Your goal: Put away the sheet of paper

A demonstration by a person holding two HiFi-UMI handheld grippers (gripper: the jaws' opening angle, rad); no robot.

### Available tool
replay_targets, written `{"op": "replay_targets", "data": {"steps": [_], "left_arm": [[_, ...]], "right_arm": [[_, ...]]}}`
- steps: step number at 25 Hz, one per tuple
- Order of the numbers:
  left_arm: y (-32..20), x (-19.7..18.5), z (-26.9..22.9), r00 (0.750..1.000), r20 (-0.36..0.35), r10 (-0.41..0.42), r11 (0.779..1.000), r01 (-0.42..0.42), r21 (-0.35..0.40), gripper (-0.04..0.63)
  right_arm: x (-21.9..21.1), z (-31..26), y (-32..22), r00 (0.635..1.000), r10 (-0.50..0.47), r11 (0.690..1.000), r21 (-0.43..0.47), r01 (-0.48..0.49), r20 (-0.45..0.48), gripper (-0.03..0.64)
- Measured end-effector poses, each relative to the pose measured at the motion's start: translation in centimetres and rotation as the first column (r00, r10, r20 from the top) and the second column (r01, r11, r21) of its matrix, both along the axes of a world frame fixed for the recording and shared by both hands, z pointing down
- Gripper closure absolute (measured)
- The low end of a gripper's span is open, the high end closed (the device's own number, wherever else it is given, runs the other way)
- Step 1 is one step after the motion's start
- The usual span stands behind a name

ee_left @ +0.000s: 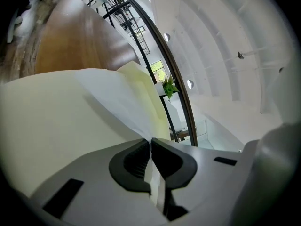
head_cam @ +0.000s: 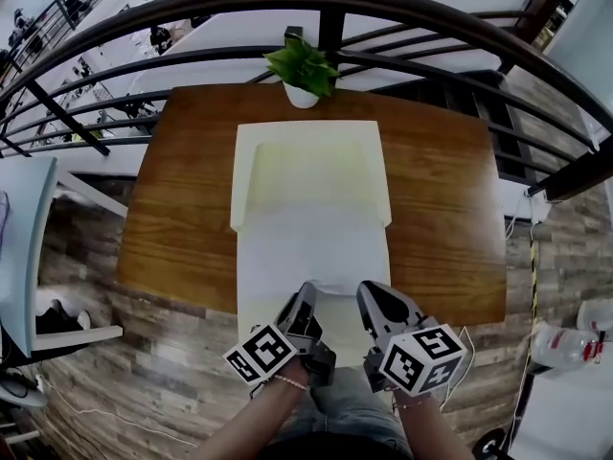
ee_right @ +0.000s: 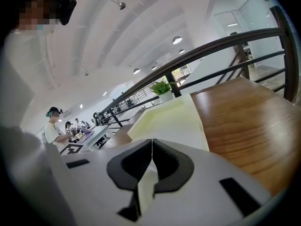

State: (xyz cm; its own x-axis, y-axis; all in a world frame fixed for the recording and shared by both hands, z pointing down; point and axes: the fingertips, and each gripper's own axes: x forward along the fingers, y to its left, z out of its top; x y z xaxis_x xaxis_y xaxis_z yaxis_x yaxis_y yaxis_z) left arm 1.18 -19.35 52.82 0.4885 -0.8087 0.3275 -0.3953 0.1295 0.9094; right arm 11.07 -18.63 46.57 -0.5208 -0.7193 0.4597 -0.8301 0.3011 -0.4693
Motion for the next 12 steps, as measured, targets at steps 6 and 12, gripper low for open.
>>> {"op": "replay_targets", "data": {"steps": [6, 12], "left_arm": [[-2.5, -0.1, 0.1, 1.0, 0.013, -0.023, 1.0, 0.022, 0.02, 0.572], [-4.7, 0.3, 0.1, 1.0, 0.016, -0.014, 0.999, 0.013, 0.036, 0.572]], "right_arm": [[-0.7, 0.7, -1.9, 1.0, -0.021, 1.0, 0.003, 0.021, 0.008, 0.589], [-1.3, 1.1, -4.0, 0.999, -0.035, 0.999, 0.0, 0.035, 0.026, 0.589]]}}
